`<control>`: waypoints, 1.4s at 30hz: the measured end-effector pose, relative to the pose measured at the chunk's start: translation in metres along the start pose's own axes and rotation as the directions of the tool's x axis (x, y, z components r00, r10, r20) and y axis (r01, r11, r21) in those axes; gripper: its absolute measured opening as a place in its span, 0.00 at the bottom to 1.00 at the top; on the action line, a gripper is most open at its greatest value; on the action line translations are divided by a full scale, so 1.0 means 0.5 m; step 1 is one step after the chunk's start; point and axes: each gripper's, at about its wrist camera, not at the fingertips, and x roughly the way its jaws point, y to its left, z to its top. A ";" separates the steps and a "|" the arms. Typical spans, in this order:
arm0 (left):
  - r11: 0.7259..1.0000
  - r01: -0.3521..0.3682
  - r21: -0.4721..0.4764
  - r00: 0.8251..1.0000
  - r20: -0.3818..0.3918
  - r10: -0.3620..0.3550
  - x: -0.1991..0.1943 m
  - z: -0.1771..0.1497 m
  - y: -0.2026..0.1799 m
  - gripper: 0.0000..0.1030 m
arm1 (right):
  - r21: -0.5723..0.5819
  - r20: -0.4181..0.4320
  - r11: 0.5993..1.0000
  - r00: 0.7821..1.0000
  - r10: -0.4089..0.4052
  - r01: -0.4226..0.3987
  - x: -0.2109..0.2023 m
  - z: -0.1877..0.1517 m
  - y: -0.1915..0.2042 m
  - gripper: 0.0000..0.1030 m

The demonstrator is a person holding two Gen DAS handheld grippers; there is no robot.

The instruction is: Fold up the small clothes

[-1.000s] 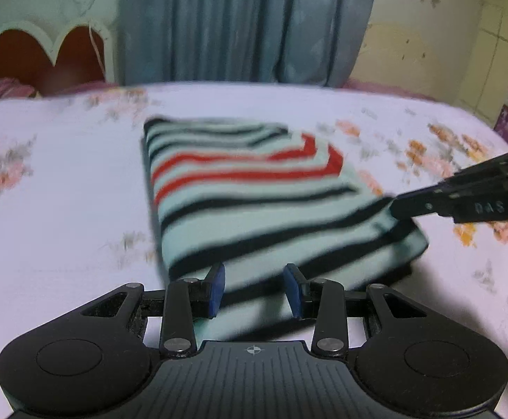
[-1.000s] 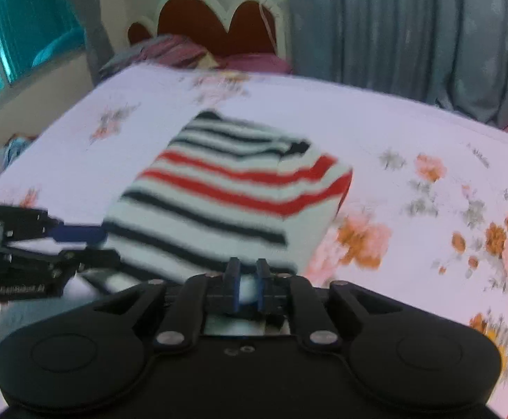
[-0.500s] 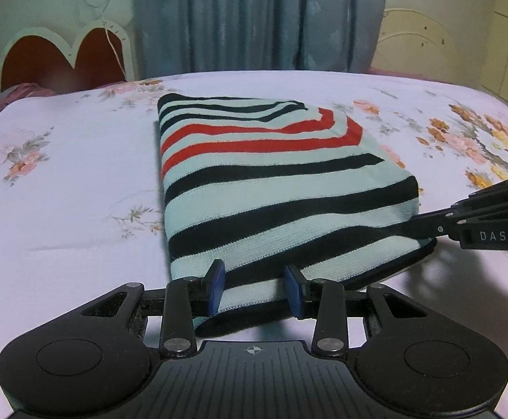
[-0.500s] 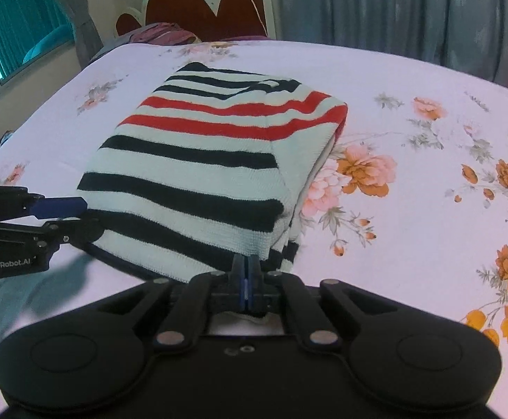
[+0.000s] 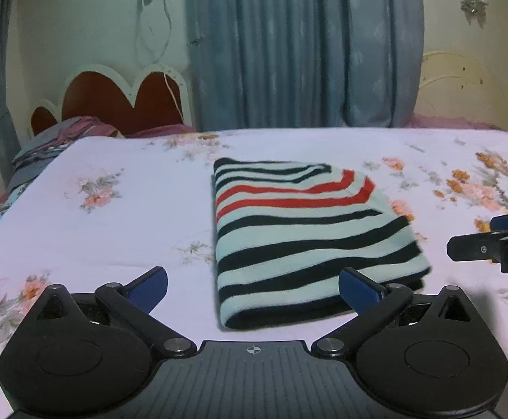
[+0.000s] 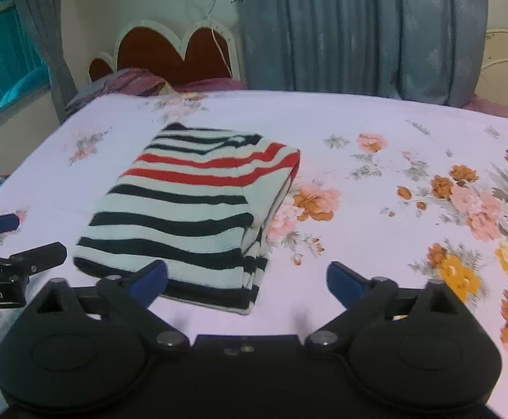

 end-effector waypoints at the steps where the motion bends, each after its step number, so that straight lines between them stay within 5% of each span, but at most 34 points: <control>1: 1.000 0.001 -0.005 1.000 0.005 -0.001 -0.014 0.000 -0.002 1.00 | -0.003 0.015 1.000 1.000 -0.008 0.008 -0.015 -0.004 0.003 0.99; 27: 0.997 0.028 -0.071 0.993 0.120 -0.019 -0.382 -0.078 -0.055 1.00 | 0.013 0.140 0.998 0.988 -0.059 0.058 -0.334 -0.128 0.065 0.99; 42: 0.996 0.026 -0.085 0.988 0.154 -0.013 -0.440 -0.090 -0.056 1.00 | 0.012 0.167 0.998 0.984 -0.055 0.053 -0.389 -0.150 0.074 0.99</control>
